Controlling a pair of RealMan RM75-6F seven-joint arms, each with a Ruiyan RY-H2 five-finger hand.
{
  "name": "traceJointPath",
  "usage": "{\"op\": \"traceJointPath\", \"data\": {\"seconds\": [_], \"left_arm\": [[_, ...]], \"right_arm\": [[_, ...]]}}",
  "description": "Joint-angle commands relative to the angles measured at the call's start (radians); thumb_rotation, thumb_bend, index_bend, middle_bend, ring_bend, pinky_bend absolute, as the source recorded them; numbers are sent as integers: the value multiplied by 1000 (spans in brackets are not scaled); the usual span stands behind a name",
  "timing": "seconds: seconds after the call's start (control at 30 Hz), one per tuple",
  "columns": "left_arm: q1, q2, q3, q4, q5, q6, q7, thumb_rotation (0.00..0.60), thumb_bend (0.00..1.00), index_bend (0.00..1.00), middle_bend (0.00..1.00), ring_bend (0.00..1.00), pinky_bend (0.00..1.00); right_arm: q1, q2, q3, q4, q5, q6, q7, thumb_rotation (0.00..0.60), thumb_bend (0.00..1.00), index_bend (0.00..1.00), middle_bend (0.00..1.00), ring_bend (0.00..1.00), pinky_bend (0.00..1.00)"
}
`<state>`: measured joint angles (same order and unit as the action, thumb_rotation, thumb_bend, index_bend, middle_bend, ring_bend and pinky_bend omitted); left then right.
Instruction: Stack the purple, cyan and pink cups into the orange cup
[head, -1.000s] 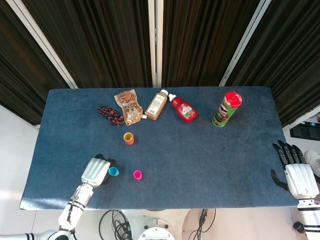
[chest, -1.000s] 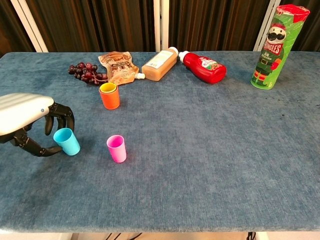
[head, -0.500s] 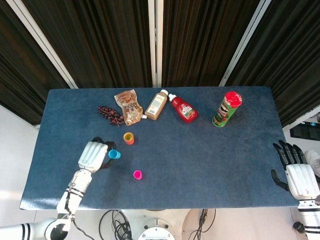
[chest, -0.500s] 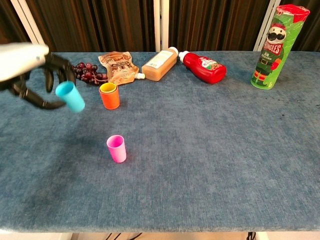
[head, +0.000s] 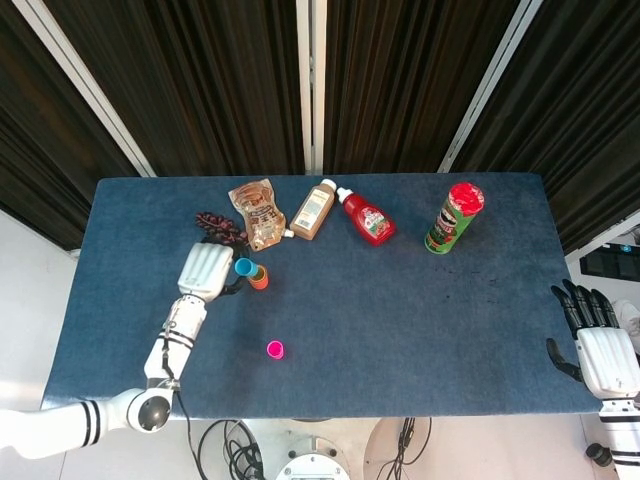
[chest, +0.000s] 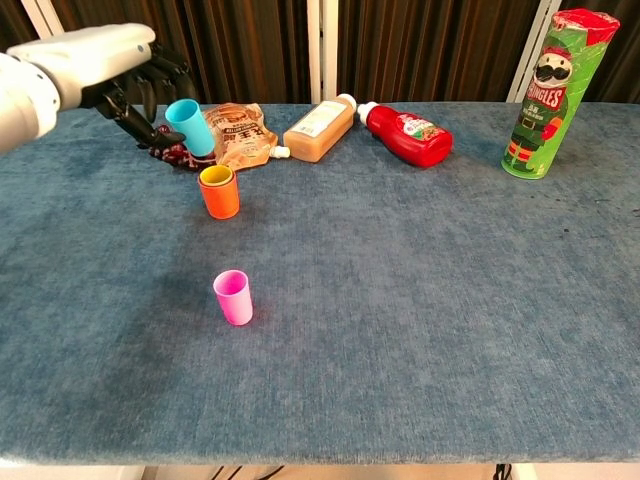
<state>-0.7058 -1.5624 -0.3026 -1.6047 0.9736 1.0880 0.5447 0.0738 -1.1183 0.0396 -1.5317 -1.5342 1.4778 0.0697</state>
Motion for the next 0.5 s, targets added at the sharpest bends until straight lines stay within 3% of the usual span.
{"op": "traceJointPath", "data": {"seconds": [0.03, 0.5], "left_arm": [[-23, -33, 5, 50, -32, -20, -4, 600, 311, 459, 476, 504, 285], [-53, -79, 23, 145, -64, -48, -52, 600, 310, 459, 476, 502, 285]], "right_arm": [[-2, 2, 0, 0, -2, 4, 1, 600, 355, 0, 0, 0, 0], [-7, 8, 4, 0, 9, 6, 3, 600, 356, 0, 0, 0, 0]]}}
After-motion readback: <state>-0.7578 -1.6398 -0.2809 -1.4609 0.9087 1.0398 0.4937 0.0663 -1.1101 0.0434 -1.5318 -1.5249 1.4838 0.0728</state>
